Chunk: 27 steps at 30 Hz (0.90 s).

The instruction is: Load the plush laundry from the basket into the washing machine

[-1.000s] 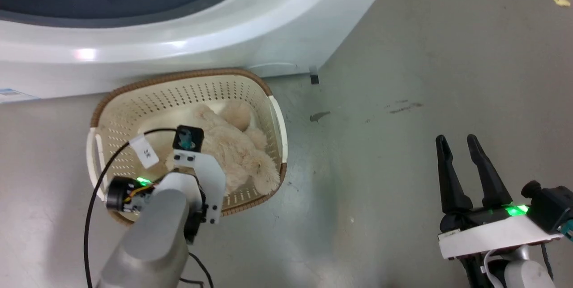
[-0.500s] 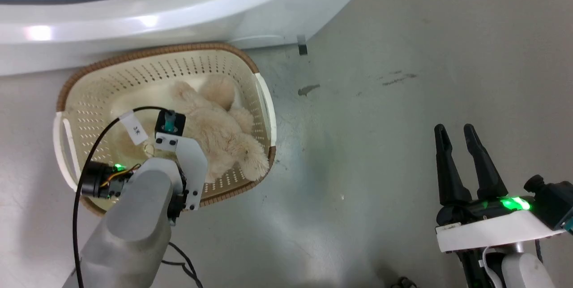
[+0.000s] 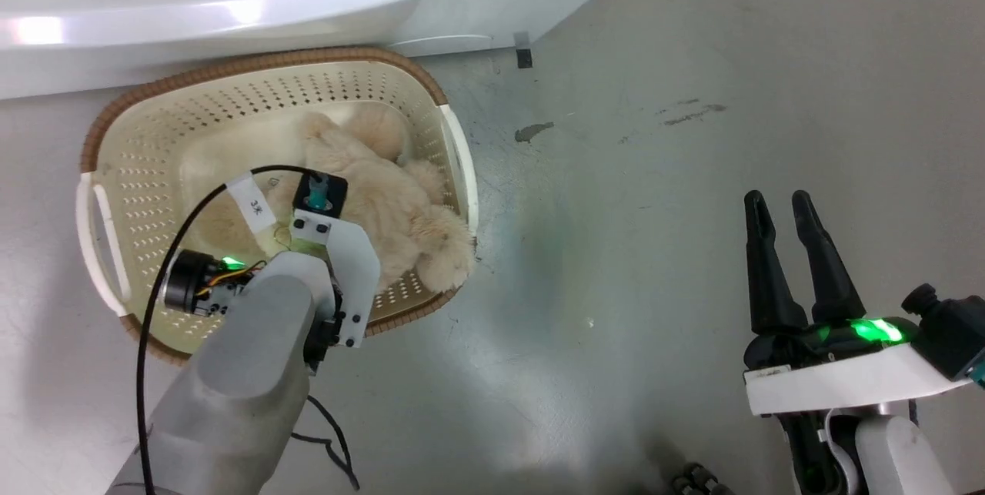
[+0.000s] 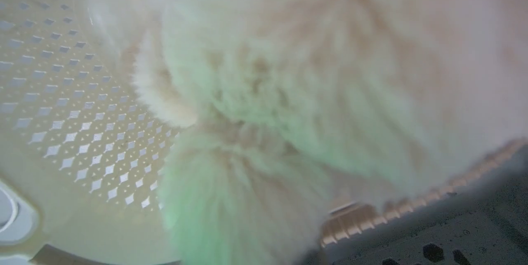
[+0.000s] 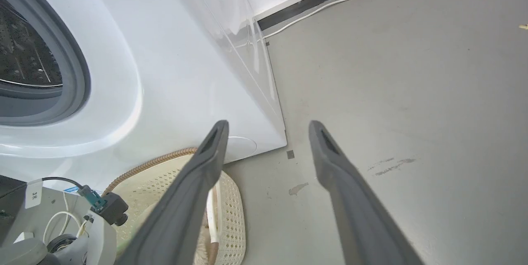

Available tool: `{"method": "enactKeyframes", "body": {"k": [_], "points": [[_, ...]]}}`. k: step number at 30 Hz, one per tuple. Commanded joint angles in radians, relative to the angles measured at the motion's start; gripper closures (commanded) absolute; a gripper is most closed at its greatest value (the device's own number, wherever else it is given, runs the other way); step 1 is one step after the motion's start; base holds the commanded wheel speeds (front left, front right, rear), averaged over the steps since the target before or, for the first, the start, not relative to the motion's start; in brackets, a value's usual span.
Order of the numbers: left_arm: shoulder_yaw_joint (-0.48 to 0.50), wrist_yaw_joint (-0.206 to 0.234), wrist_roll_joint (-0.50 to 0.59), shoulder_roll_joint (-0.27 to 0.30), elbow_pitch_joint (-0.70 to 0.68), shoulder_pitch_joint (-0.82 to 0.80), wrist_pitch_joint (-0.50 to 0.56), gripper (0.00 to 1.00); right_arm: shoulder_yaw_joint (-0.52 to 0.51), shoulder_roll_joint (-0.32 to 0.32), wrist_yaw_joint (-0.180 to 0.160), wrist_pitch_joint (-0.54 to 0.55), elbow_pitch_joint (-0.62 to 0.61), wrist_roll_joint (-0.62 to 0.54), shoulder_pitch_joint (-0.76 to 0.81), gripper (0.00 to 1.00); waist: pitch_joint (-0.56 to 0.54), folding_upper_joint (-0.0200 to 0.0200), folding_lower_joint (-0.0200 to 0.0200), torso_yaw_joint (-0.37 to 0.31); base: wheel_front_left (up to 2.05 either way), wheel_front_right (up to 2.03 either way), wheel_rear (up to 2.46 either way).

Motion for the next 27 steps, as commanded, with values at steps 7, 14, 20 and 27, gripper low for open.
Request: {"method": "enactKeyframes", "body": {"k": [7, 14, 20, 27], "points": [[-0.03, -0.032, -0.068, -0.036, 0.049, -0.015, -0.137, 1.0, -0.003, -0.001, 0.001, -0.026, 0.024, 0.024, -0.016, 0.0, -0.069, -0.0001, -0.0001, 0.062, 0.0, 0.0, 0.0], [0.0, -0.063, -0.133, -0.116, 0.058, 0.034, -0.342, 1.0, -0.021, -0.001, 0.001, -0.027, 0.06, -0.019, 0.022, 0.0, -0.214, -0.0001, -0.0001, 0.184, 0.0, 0.0, 0.0], [0.009, -0.105, -0.184, -0.16, 0.074, 0.088, -0.493, 1.0, -0.043, -0.001, 0.001, -0.027, 0.088, -0.058, 0.076, 0.0, -0.35, -0.0001, -0.0001, 0.284, 0.0, 0.0, 0.0], [0.057, -0.121, -0.278, -0.179, 0.054, 0.161, -0.685, 1.0, -0.061, -0.001, 0.001, -0.027, 0.118, -0.08, 0.15, 0.0, -0.482, -0.0001, -0.0001, 0.349, 0.0, 0.0, 0.0]]}}
